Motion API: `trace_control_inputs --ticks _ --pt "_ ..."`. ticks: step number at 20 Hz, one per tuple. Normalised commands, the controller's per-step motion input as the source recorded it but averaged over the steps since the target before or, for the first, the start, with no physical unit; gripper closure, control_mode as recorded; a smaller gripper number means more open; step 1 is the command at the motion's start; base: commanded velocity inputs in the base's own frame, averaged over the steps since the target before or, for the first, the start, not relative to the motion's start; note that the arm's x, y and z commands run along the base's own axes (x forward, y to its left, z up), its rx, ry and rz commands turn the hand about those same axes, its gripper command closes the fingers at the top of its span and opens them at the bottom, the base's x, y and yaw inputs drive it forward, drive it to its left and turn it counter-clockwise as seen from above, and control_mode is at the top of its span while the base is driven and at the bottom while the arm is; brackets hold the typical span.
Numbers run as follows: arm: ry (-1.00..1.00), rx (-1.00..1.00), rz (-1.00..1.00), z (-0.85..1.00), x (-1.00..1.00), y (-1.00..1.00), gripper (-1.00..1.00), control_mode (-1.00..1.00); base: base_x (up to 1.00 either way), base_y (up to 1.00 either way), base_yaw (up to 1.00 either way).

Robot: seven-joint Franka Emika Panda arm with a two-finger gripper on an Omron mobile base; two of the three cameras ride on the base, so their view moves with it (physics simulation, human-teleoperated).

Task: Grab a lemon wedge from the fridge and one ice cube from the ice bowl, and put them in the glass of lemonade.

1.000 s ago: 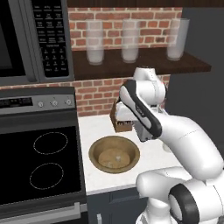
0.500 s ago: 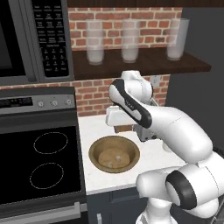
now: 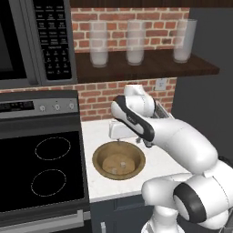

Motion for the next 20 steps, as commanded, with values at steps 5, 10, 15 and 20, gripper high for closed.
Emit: trace_control_inputs --ticks 5,10,15,20 --pt "-0.17 0.0 0.01 -0.59 -0.02 0.01 -1.0 -1.0 0.0 0.0 0.0" --pt "0.0 0.0 0.03 -0.3 0.0 0.06 -1.0 -1.0 0.0 0.0 0.0" --pt "0.16 -0.01 0.06 -0.08 0.0 0.2 -1.0 -1.0 0.0 0.0 0.0" --pt "0.22 -0.07 0.07 0.0 0.02 0.25 -1.0 -1.0 0.0 0.0 0.0"
